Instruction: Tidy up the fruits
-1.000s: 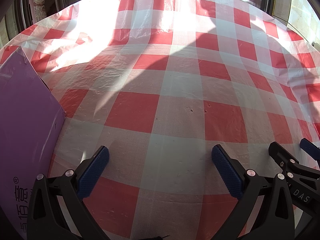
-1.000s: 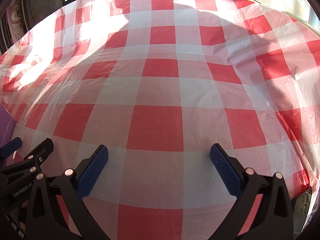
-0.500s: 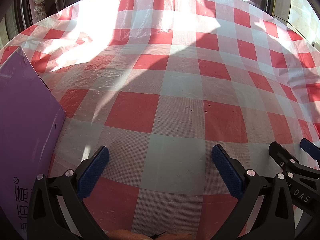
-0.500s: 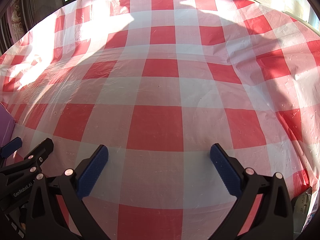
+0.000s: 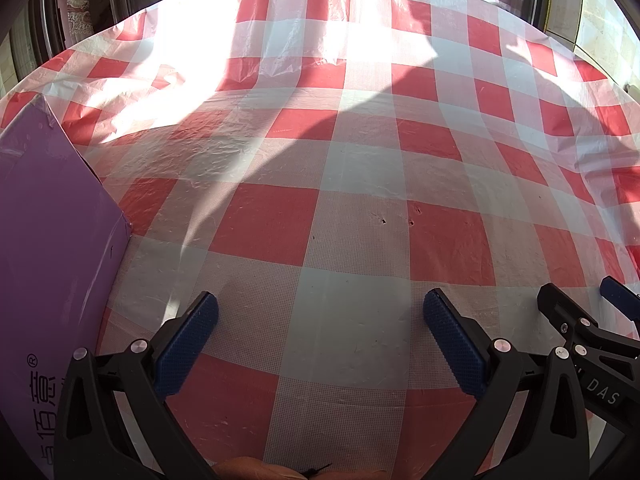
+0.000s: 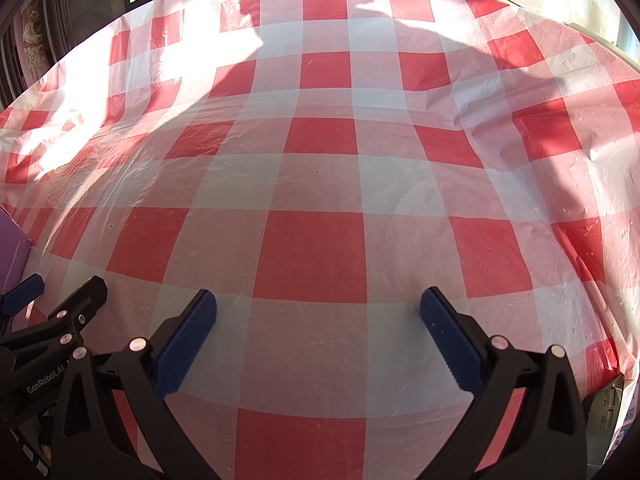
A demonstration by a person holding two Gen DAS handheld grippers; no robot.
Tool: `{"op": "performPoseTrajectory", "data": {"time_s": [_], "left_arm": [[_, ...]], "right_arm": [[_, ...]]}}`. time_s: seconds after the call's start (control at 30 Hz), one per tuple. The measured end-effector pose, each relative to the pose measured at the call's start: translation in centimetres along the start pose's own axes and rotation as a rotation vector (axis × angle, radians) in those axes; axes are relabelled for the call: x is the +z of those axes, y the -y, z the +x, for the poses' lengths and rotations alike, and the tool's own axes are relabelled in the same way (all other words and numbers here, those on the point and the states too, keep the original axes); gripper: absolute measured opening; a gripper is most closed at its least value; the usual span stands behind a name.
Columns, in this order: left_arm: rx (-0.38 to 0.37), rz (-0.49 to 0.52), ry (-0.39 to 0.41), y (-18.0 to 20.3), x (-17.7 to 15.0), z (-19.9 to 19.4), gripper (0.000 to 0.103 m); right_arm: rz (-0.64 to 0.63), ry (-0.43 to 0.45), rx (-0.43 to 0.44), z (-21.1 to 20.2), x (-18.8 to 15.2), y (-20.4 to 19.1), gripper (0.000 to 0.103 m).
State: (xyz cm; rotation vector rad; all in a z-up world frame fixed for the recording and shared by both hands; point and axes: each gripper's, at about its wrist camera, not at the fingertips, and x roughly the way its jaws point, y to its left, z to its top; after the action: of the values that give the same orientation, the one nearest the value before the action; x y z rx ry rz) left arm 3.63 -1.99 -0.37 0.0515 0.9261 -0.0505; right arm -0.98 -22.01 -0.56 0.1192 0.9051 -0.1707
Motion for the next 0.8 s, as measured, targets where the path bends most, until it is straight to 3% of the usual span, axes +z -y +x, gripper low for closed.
{"op": "performPoseTrajectory", "data": {"time_s": [0.8], "left_arm": [[-0.001, -0.001, 0.001, -0.14, -0.07, 0.03, 0.099]], "right_arm": [[0.000, 0.000, 0.000, -0.02, 0.06, 0.02, 0.102]]}}
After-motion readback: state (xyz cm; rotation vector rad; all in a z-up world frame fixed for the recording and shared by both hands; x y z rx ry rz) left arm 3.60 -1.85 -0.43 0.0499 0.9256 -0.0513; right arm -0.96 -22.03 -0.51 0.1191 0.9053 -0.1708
